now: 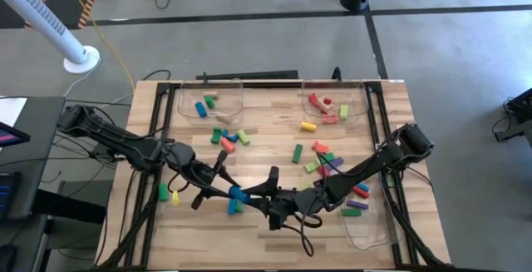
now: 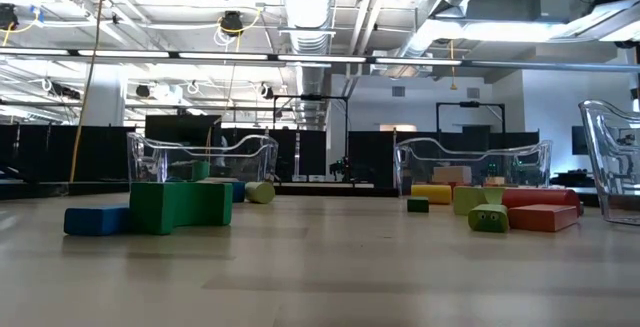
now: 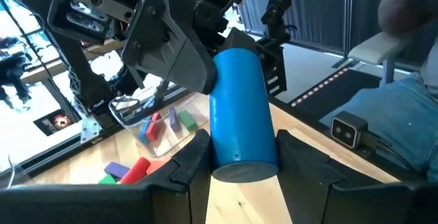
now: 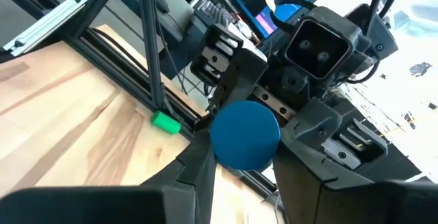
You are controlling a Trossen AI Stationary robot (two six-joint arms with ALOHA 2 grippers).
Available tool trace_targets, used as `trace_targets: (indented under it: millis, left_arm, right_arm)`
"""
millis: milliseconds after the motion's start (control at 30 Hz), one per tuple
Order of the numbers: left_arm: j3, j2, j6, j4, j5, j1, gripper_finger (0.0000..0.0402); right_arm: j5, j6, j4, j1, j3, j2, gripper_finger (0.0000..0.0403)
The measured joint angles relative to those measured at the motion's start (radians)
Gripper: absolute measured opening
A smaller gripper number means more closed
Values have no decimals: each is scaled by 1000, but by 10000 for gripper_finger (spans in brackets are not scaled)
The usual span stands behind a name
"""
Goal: Sort blocks by size
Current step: Put the blue cylinder block into the top left transparent bin
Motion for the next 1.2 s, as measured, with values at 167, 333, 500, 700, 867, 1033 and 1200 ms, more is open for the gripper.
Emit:
trace_targets:
  millis: [167, 333, 500, 700, 867, 1033, 1200]
  left_arm:
    - [12, -27, 21, 74, 25, -11, 136]
    - [5, -39, 34, 42, 34, -28, 125]
    - [6, -60, 44, 38, 8, -33, 124]
    - [4, -107, 76, -48, -145, -33, 124]
    - [4, -178, 124, -154, -371, -9, 124]
    - [4, -255, 168, -262, -584, 110, 124]
    - [10, -281, 135, -411, -544, 360, 124]
  right_arm:
    - [-10, 23, -79, 1, -11, 14, 140]
    - [0, 62, -82, -1, -2, 1, 140]
    - [52, 58, -104, -2, -10, 11, 149]
    - [136, 68, -119, 14, -3, 4, 160]
    - [205, 148, -198, 33, -4, 4, 164]
    - [214, 250, -290, 39, -4, 4, 164]
    - [216, 301, -334, 38, -4, 4, 163]
